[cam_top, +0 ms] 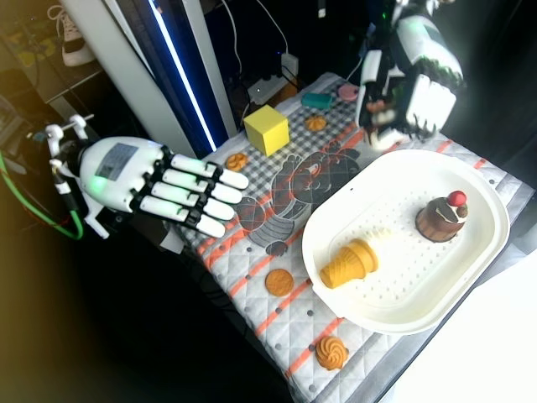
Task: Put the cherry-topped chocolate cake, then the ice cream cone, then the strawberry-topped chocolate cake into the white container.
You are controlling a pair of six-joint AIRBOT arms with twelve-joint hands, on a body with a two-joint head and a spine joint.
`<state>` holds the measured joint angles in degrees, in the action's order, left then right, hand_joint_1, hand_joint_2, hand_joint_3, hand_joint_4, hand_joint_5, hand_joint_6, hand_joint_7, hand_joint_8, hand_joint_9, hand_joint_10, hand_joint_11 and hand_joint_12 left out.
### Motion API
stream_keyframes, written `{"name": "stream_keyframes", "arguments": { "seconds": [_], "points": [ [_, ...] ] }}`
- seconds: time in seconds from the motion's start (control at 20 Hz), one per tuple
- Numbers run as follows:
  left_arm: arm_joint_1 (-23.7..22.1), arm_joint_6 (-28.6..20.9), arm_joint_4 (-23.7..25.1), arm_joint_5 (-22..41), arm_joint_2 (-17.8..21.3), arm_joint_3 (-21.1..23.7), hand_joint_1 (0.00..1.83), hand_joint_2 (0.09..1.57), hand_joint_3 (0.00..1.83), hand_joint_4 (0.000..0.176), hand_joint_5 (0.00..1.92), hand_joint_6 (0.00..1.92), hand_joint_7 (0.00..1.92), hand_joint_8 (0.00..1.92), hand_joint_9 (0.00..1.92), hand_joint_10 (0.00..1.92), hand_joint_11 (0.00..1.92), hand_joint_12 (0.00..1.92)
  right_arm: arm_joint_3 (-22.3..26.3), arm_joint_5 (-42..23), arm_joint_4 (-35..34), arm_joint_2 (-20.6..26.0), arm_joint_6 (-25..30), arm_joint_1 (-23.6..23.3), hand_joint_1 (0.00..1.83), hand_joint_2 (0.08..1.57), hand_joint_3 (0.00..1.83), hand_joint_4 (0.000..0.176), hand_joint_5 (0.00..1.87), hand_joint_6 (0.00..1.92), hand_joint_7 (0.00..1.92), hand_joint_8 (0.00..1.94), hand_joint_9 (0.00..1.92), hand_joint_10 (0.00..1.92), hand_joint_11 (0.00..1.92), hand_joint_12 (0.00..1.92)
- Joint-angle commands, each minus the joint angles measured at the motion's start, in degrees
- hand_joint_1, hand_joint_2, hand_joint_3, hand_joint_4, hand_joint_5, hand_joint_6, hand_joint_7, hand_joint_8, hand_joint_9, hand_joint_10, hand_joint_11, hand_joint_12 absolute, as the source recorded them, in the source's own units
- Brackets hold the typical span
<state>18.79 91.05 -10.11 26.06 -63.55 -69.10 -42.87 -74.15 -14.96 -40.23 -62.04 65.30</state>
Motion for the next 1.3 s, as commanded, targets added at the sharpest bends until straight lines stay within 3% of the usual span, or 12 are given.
{"name": "stream_keyframes", "arguments": {
  "seconds": [0.0,0.15,0.2,0.25,0.35,0.4,0.55,0.6,0.7,0.75,0.85,1.25],
  "points": [
    [-1.07,-0.48,-1.47,4.46,-0.23,-1.25,1.16,1.24,0.0,0.0,0.8,1.31,0.7,1.4,0.5,1.33,0.25,1.8,-0.26,-7.39,0.14,-0.02,0.33,-0.27,0.53,1.22,0.0,0.0,0.0,0.0,0.0,0.0,0.0,0.05,0.0,0.6],
    [-1.18,-0.47,-4.01,1.67,-3.42,-5.2,1.13,1.27,0.0,0.017,0.73,1.39,0.66,1.48,0.42,1.39,0.17,1.92,-0.39,-7.37,0.11,-0.16,0.7,-0.18,0.59,1.24,0.0,0.0,0.0,0.0,0.0,0.0,0.01,0.18,0.0,0.86],
    [-1.17,-0.47,-4.68,0.9,-4.42,-6.24,1.15,1.28,0.0,0.0,0.6,1.44,0.76,1.45,0.4,1.37,0.03,1.92,-0.4,-7.37,0.01,-0.18,0.76,-0.07,0.59,1.25,0.0,0.0,0.0,0.0,0.01,0.0,0.0,0.24,0.0,0.89],
    [-1.13,-0.47,-4.73,0.5,-4.89,-6.65,1.26,1.26,0.0,0.0,0.43,1.12,0.7,1.47,0.37,1.34,0.03,1.9,-0.4,-7.37,-0.07,-0.18,0.85,0.0,0.59,1.24,0.0,0.0,0.0,0.0,0.01,0.0,0.0,0.26,0.0,0.91],
    [-0.74,-0.42,-4.73,0.11,-5.3,-6.84,1.01,1.14,0.0,0.01,0.24,0.66,0.28,0.75,0.14,1.16,0.01,1.8,-0.44,-7.37,-0.16,-0.19,0.93,0.02,0.54,1.23,0.0,0.0,0.0,0.0,0.02,0.0,0.0,0.29,0.0,0.94],
    [-0.41,-0.42,-4.77,-0.05,-5.55,-7.05,0.9,1.07,0.0,0.067,0.15,0.49,0.18,0.4,0.03,0.91,0.0,1.67,-0.44,-7.38,-0.26,-0.26,0.94,0.08,0.54,1.23,0.0,0.0,0.0,0.0,0.0,0.0,0.0,0.27,0.0,0.94],
    [0.14,-0.42,-5.37,-0.18,-5.93,-7.47,0.81,1.01,0.0,0.09,0.11,0.2,0.08,0.05,0.0,0.64,0.0,1.84,-0.44,-7.38,-0.38,-0.31,0.96,0.21,0.55,1.24,0.0,0.0,0.0,0.0,0.01,0.0,0.0,0.29,0.0,0.93],
    [0.36,-0.42,-5.4,0.0,-5.86,-7.31,0.83,1.04,0.0,0.074,0.1,0.08,0.02,0.01,0.0,0.13,0.0,1.44,-0.43,-7.4,-0.47,-0.27,1.08,0.35,0.57,1.24,0.0,0.0,0.0,0.0,0.02,0.01,0.0,0.29,0.0,0.94],
    [1.19,-0.42,-5.68,2.0,-4.78,-6.09,0.57,1.1,0.01,0.074,0.01,0.0,0.0,0.0,0.0,0.0,0.0,0.14,-0.41,-7.4,-0.53,-0.17,1.16,0.51,0.59,1.25,0.0,0.0,0.0,0.0,0.0,0.0,0.0,0.26,0.0,0.87],
    [2.13,-0.44,-5.91,4.2,-3.28,-4.35,0.53,1.1,0.0,0.087,0.0,0.0,0.0,0.0,0.0,0.0,0.0,0.03,-0.39,-7.41,-0.53,-0.17,1.19,0.51,0.58,1.25,0.0,0.0,0.0,0.0,0.0,0.0,0.0,0.28,0.0,0.88],
    [3.86,-0.51,-5.92,8.65,-0.19,-0.96,0.66,0.99,0.0,0.155,0.0,0.0,0.0,0.0,0.0,0.0,0.0,0.0,-0.31,-7.41,-0.52,-0.13,1.19,0.51,0.6,1.24,0.0,0.0,0.0,0.0,0.0,0.0,0.0,0.3,0.0,0.9],
    [13.92,-12.44,-1.98,30.18,9.3,8.95,0.79,1.07,0.0,0.176,0.01,0.0,0.0,0.0,0.0,0.0,0.01,0.01,0.59,-9.26,-0.5,0.14,1.2,0.96,0.66,1.23,0.0,0.0,0.0,0.0,0.0,0.0,0.0,0.26,0.0,0.56]
  ]
}}
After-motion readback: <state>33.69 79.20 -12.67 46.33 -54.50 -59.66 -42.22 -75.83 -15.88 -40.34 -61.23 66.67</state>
